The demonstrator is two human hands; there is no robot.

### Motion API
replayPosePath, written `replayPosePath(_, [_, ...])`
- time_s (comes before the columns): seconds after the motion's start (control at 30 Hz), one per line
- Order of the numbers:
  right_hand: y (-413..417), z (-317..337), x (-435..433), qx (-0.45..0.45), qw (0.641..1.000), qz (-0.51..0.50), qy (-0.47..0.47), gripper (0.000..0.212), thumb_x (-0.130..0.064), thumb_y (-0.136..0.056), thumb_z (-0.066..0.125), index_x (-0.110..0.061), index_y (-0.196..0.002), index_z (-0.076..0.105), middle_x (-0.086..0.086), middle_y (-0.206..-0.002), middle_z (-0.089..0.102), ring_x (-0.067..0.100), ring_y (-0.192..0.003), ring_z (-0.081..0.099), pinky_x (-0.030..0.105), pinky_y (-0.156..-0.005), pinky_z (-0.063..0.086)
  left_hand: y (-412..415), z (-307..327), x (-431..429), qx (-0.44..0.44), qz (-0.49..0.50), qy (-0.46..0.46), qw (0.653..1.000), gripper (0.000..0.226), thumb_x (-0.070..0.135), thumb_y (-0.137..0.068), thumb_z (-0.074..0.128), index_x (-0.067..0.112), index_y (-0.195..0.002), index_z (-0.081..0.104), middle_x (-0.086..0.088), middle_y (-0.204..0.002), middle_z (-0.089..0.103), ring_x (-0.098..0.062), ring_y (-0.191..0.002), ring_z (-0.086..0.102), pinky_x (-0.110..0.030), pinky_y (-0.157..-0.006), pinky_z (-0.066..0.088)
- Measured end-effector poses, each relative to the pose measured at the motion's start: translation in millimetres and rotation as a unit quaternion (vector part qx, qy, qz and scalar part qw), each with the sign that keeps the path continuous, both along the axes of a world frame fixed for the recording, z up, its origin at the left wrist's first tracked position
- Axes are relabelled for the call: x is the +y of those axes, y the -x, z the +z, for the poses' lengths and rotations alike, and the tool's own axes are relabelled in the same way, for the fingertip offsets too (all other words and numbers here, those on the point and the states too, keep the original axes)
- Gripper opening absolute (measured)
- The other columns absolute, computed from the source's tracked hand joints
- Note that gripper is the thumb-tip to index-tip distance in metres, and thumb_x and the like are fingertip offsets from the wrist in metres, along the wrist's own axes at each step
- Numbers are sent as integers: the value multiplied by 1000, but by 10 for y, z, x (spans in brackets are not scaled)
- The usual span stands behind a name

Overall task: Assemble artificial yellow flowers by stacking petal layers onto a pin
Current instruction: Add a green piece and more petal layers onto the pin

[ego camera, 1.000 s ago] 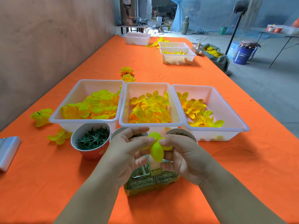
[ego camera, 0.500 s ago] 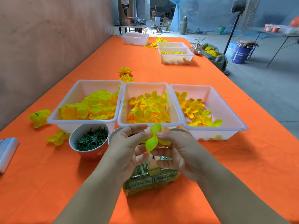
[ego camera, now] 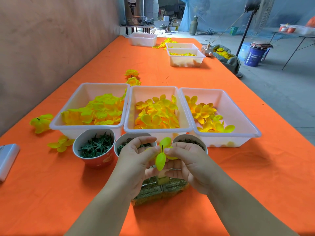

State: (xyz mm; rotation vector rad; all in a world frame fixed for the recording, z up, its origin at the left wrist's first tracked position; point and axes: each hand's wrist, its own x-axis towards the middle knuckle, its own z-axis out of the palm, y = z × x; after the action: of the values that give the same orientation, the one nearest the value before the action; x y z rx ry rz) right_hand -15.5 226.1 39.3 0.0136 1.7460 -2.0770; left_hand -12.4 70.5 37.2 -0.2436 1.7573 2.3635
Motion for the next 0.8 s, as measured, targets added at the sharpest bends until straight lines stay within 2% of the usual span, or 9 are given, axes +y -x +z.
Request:
replayPosePath(0.07, [-9,-23,4,2,1000,-11,-20,10,-17,-94,61,-8,-98,64,13,-86,73,25,-75,72,28,-62,53,-6,-28,-7,6,2,10,1000,29,0,-89,68,11,-115,64,-17,-97,72,-19,-65,67,-28,-51,52])
replayPosePath(0.13, [-10,-27,9,13,999,-26,-42,7,-14,-92,65,-8,-93,64,12,-76,73,20,-62,70,25,-54,52,1,-50,-32,15,1,25,1000,34,-1,-86,71,11,-116,63,-19,-105,72,-25,-77,70,-35,-60,55])
replayPosePath(0.23, [2,-26,31,17,997,-47,-55,9,-7,-88,70,-7,-94,63,10,-68,70,15,-50,66,24,-48,51,28,-62,-91,54,0,97,994,40,3,-79,80,17,-114,65,-15,-110,69,-31,-91,70,-35,-62,52])
replayPosePath(0.33, [10,-27,52,16,995,-40,-90,13,-9,-87,72,-10,-96,64,7,-69,71,15,-53,67,24,-49,50,45,-47,-118,67,-9,127,990,50,13,-67,84,18,-113,65,-12,-101,69,-25,-86,70,-32,-60,53])
replayPosePath(0.47, [19,-44,62,5,994,-20,-110,6,-14,-88,72,-13,-88,66,6,-72,74,15,-59,69,23,-53,50,68,-83,-123,12,-47,63,997,41,-1,-79,78,14,-115,64,-14,-89,70,-27,-74,70,-37,-64,53])
replayPosePath(0.57, [40,-41,70,-27,995,0,-95,5,-18,-89,69,-14,-87,69,9,-79,74,18,-64,69,25,-54,51,93,-96,-116,-44,-70,1,997,38,0,-81,74,14,-115,65,-15,-91,74,-24,-63,68,-29,-53,54])
replayPosePath(0.63, [60,-32,69,-45,995,7,-88,12,-25,-90,68,-15,-89,72,9,-81,73,18,-64,67,25,-53,50,116,-104,-119,-47,-74,-2,996,45,2,-75,79,14,-116,65,-16,-91,73,-23,-63,67,-28,-50,54])
replayPosePath(0.7, [78,-34,72,-39,995,13,-96,14,-29,-90,69,-15,-90,73,8,-82,72,16,-62,64,26,-55,50,125,-115,-127,-43,-74,11,996,53,9,-66,80,16,-116,65,-17,-91,72,-26,-67,65,-30,-55,53])
replayPosePath(0.8, [88,-43,61,-26,995,21,-99,10,-25,-92,68,-15,-91,71,6,-80,71,13,-59,63,27,-57,51,130,-145,-143,-43,-73,3,996,45,2,-75,80,14,-116,65,-15,-87,71,-25,-64,67,-29,-53,54])
